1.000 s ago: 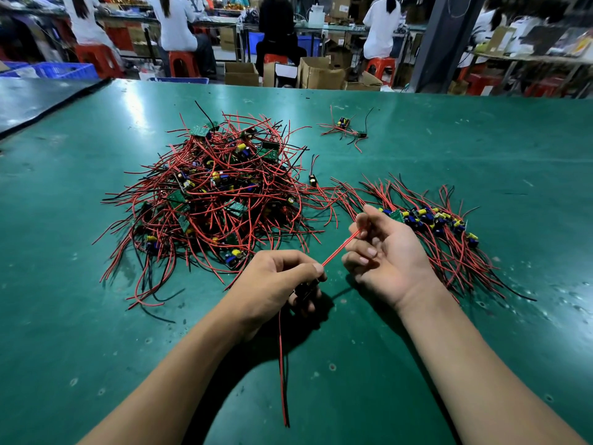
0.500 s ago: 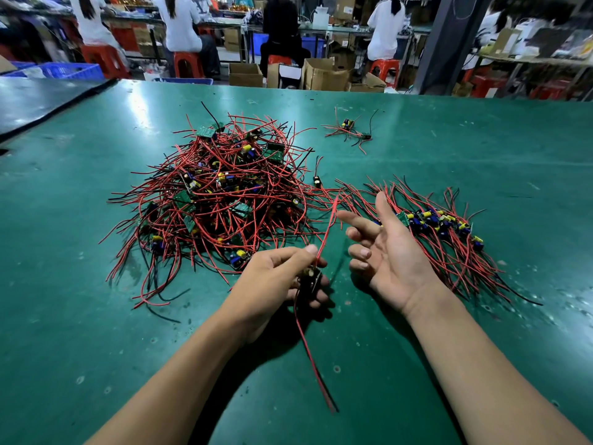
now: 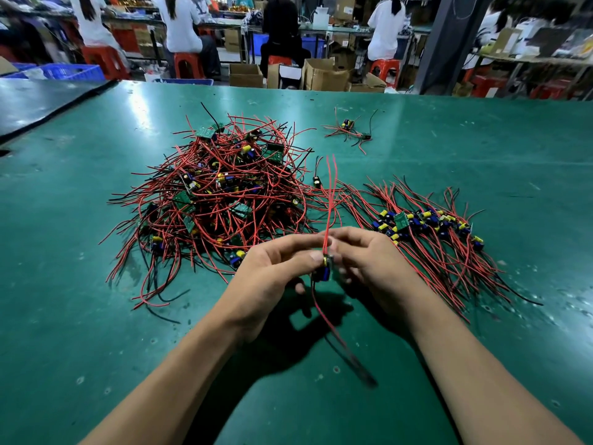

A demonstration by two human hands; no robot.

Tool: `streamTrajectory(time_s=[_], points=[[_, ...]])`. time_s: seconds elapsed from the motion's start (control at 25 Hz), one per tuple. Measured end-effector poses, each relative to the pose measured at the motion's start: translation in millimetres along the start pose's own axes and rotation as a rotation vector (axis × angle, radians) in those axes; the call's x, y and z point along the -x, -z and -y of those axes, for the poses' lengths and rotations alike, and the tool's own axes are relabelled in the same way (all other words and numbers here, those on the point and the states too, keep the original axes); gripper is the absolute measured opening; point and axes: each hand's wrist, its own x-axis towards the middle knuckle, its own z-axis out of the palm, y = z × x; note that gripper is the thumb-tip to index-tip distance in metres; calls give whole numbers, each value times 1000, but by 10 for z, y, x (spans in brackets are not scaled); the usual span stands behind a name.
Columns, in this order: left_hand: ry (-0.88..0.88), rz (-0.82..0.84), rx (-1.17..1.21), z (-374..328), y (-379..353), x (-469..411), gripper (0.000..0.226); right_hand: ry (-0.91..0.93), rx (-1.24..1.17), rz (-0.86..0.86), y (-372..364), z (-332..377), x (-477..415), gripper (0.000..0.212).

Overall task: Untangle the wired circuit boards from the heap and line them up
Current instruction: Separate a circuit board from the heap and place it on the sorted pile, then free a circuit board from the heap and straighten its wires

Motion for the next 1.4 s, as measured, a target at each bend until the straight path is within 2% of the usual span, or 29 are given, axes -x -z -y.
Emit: streamTrajectory(time_s=[0.08,0.24,0.44,0.6,0.72,0.88,0.92,1.04,1.12,1.28,1.4], points=[[-97,-13,47,-38,0,0,31,66,131,128,-68,-26,68,9],[-182,-154,109,-78,15,-16,43,77,88,273,-140,-4,119,23],[-133,-253,138,-94,66,-26,41,188,11,189,-183,75,124,26],[-136,-250,154,-99,56,-1,39,321,-113,84,-306,68,112,13],[-136,-196,182,-96,23,-7,39,259,-293,138,-284,100,103,17],[-2,-204,209,-75,2,-9,11,81,-388,292,-172,162,132,19],[45,-181,224,-95,2,-21,11,47,-375,319,-145,170,138,18],[212,-28,142,-165,19,-78,44,-34,-267,344,-102,164,155,17],[246,34,130,-149,10,-81,55,-56,-205,363,-105,146,159,19],[195,-15,255,-50,3,-10,52,-92,-224,368,-110,104,136,38],[195,-49,283,-45,2,-15,44,-69,-188,332,-111,80,109,21]])
